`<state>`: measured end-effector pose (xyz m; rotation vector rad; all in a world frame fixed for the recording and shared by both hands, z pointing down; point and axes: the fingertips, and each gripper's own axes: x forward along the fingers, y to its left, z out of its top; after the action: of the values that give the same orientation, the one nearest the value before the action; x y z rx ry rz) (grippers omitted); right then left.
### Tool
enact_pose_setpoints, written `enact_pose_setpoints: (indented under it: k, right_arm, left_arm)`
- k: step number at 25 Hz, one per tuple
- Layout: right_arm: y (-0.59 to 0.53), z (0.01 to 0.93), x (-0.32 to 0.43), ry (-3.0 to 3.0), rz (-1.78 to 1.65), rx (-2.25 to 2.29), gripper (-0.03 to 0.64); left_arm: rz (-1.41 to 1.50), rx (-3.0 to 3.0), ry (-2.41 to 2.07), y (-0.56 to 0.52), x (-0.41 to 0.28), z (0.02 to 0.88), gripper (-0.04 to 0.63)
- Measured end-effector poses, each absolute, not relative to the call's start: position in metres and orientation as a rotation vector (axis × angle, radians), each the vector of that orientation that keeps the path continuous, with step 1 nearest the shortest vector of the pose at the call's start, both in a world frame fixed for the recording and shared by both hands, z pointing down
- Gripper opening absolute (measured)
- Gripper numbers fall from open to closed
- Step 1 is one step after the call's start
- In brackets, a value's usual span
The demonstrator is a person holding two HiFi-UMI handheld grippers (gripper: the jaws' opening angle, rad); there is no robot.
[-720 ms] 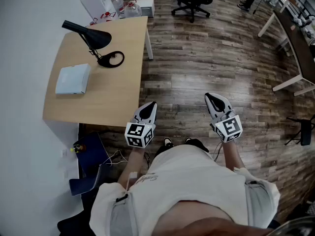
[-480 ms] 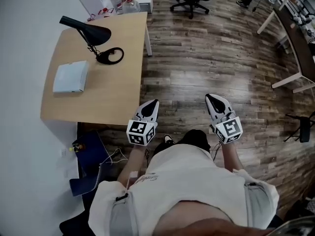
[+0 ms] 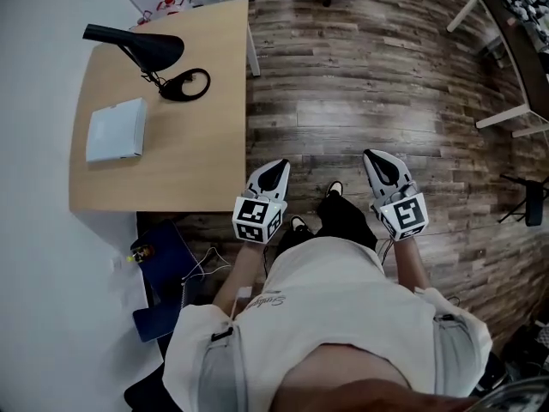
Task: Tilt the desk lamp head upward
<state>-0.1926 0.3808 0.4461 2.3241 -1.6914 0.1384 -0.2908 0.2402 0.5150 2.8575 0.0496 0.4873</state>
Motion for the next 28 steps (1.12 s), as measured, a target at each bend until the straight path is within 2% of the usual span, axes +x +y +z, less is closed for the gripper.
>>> enact_pose_setpoints:
  k: [6,11,16,22,28]
  right_arm:
    - [0.370,0.460,-0.154,-1.707,0.169,2.321,-0.005]
    - [0.331,0.478,-0.091,-1.814,0.216,2.325,-0.005]
    - [0.283,0.463,-0.007,-1.900,0.107,2.261,-0.005]
    - [0.240,0.470,0.076,-2.021,0.116,2.146,-0.005]
    - [0.202,0.477,0.124,-2.127,0.104,2.070,-0.005]
  left_arm:
    - [0.561,2.805,0.015,0.233,-0.260,0.534,0.017]
    - [0.564,2.827,-0.094,0.196,-0.210,0.526,0.017]
    - [0.576,2.789,-0.256,0.165,-0.161,0.530,0.017]
    - [0.497,2.770,-0.403,0.137,-0.090,0.507,0.017]
    - [0.434,2.737,-0.531,0.104,-0.038,0.498,0.017]
